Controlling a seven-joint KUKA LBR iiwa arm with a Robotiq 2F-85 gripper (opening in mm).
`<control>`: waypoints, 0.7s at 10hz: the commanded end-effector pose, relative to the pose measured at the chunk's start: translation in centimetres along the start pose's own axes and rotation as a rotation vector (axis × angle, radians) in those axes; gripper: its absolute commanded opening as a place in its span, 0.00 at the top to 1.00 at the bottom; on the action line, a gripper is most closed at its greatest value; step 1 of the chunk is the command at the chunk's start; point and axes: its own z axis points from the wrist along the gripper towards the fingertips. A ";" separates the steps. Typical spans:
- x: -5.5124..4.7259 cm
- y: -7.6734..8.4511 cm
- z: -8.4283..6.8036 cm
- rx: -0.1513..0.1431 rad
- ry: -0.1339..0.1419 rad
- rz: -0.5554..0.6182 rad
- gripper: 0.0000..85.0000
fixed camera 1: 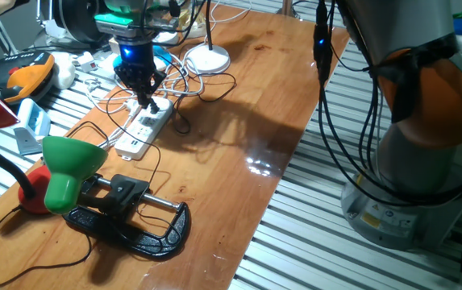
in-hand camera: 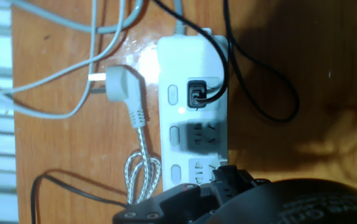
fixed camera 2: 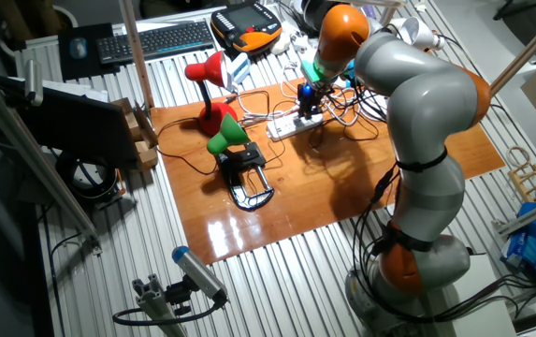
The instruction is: Plug in the power cord of the desk lamp, turn on the socket, and light up the desk lamp
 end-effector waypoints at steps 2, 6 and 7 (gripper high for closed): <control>-0.4 0.2 0.5 0.001 0.009 -0.017 1.00; -1.4 0.4 1.7 -0.001 0.037 -0.018 1.00; -1.6 0.3 2.0 0.000 0.043 -0.012 1.00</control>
